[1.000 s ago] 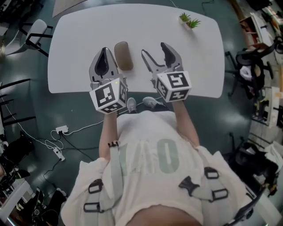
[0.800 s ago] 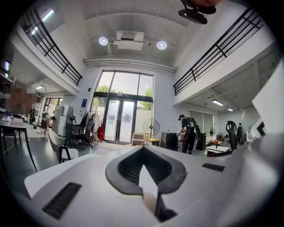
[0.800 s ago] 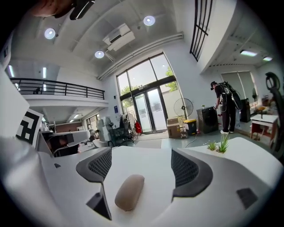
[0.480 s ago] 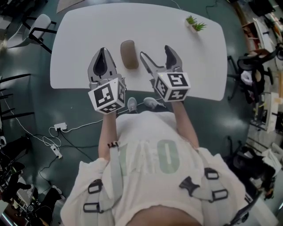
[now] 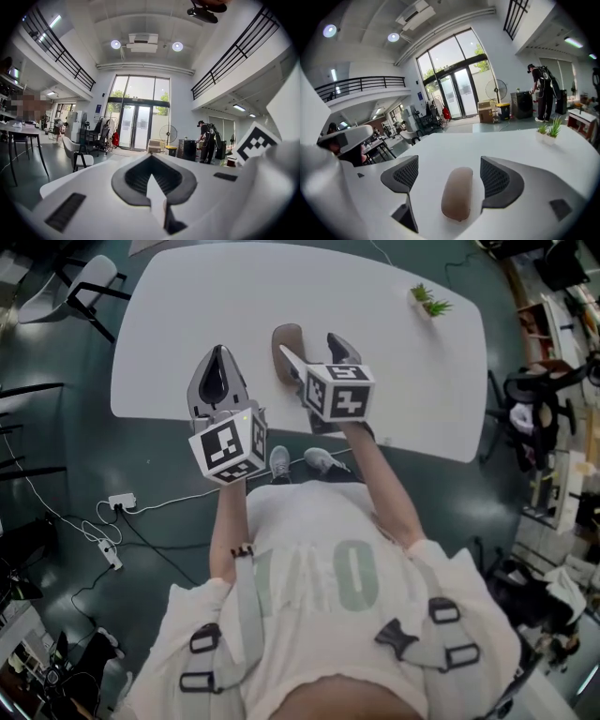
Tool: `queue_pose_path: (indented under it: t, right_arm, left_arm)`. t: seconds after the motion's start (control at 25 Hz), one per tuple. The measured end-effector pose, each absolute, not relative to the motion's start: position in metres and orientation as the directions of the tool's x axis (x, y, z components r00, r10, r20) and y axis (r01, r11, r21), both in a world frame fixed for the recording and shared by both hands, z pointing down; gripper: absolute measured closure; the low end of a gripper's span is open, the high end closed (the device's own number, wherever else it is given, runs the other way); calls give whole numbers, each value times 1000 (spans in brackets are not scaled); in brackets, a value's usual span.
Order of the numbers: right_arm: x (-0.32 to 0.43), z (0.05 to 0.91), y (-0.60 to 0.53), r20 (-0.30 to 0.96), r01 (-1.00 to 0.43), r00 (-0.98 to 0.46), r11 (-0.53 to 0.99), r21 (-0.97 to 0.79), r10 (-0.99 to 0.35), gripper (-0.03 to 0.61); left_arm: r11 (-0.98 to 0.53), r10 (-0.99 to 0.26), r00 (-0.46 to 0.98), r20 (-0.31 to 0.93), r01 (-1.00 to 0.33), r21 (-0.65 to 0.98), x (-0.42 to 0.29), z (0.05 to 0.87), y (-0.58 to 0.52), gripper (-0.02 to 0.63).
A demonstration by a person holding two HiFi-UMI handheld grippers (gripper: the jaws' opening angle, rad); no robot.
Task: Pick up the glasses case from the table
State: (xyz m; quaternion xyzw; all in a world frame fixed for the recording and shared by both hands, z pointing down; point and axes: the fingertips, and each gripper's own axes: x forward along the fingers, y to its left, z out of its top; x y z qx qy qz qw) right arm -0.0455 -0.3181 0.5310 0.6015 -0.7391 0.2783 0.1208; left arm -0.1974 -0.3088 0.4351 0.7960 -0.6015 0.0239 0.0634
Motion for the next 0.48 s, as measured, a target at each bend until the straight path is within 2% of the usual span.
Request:
queue_pose_path:
  t: [0.12, 0.24, 0.36, 0.48]
  right_arm:
    - [-58, 562, -334, 626, -956, -233, 57, -288, -744, 196]
    - [-60, 599, -348, 735, -972, -178, 0, -235, -654, 196]
    - [-54, 633, -357, 819, -995, -85, 1, -103, -567, 196]
    - [-62, 660, -361, 871, -997, -76, 22, -75, -485, 196]
  left_arm:
    - [-229, -961, 237, 140, -971, 72, -216, 447, -308, 611]
    - [-188, -967, 200, 157, -978, 89, -233, 457, -303, 611]
    - [-161, -971, 175, 164, -983, 92, -242, 462, -298, 611]
    - [-132, -975, 146, 166, -987, 95, -254, 464, -292, 611]
